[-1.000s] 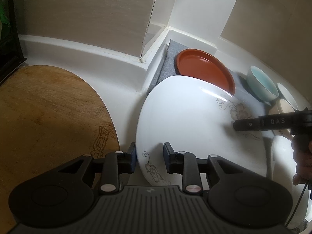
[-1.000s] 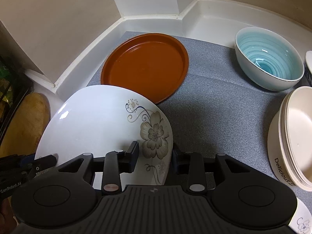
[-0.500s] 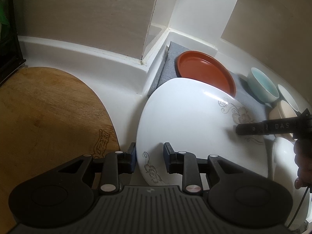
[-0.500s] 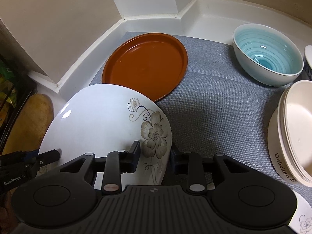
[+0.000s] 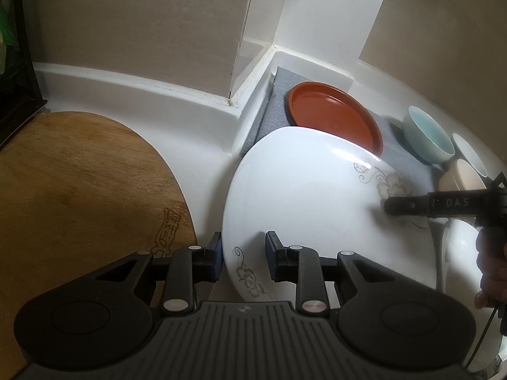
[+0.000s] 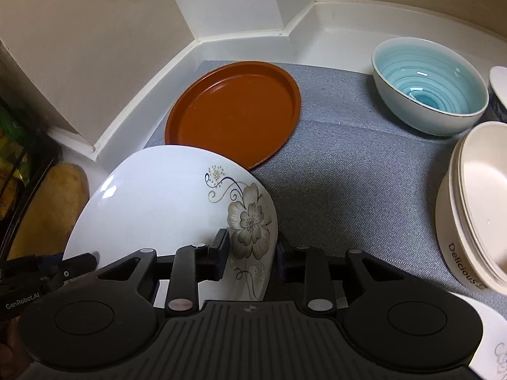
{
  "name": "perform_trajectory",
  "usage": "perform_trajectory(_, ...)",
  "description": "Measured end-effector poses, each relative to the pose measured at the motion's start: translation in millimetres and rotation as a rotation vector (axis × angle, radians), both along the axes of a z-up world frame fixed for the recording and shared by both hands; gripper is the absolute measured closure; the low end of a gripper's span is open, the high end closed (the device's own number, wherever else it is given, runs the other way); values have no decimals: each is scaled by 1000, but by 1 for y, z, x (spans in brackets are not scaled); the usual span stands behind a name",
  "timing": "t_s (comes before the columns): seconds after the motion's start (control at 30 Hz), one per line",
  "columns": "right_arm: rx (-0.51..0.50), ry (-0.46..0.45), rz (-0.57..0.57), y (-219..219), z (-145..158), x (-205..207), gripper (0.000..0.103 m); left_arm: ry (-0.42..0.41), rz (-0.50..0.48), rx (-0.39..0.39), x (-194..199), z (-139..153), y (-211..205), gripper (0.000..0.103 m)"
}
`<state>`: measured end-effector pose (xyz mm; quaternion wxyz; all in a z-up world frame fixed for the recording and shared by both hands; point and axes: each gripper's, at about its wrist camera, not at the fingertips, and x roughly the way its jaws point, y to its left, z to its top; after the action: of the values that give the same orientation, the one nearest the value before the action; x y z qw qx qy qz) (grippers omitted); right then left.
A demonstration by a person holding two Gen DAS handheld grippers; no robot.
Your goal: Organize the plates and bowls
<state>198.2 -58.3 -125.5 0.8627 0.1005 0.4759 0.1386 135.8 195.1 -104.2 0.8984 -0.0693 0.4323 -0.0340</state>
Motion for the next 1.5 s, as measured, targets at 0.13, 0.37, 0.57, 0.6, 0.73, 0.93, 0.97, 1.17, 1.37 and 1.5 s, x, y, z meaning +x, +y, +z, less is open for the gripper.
perform_trajectory(0.13, 10, -8, -1, 0, 0, -5, 72, -3, 2, 9, 0, 1, 1, 72)
perform_trajectory(0.37, 27, -28, -11, -5, 4, -14, 73, -26, 1, 26, -5, 6, -4, 72)
perform_trajectory(0.57, 40, -50, -21, -12, 10, -18, 73, -44, -4, 34, -12, 13, -8, 72)
perform_trajectory(0.6, 42, -54, -22, -13, 11, -21, 74, -47, -5, 36, -14, 15, -9, 72)
perform_trajectory(0.73, 51, -71, -29, -18, 17, -28, 74, -62, -9, 42, -19, 21, -14, 72)
perform_trajectory(0.93, 64, -88, -48, -28, 23, -38, 74, -76, -24, 56, -26, 28, -25, 72)
perform_trajectory(0.97, 66, -90, -51, -30, 24, -41, 74, -79, -28, 57, -28, 30, -27, 72)
perform_trajectory(1.17, 74, -107, -75, -44, 31, -57, 74, -95, -49, 63, -37, 37, -40, 72)
perform_trajectory(1.37, 69, -117, -102, -59, 39, -74, 74, -102, -70, 58, -43, 42, -56, 72)
perform_trajectory(1.5, 65, -119, -115, -70, 43, -85, 74, -105, -84, 59, -48, 44, -68, 72)
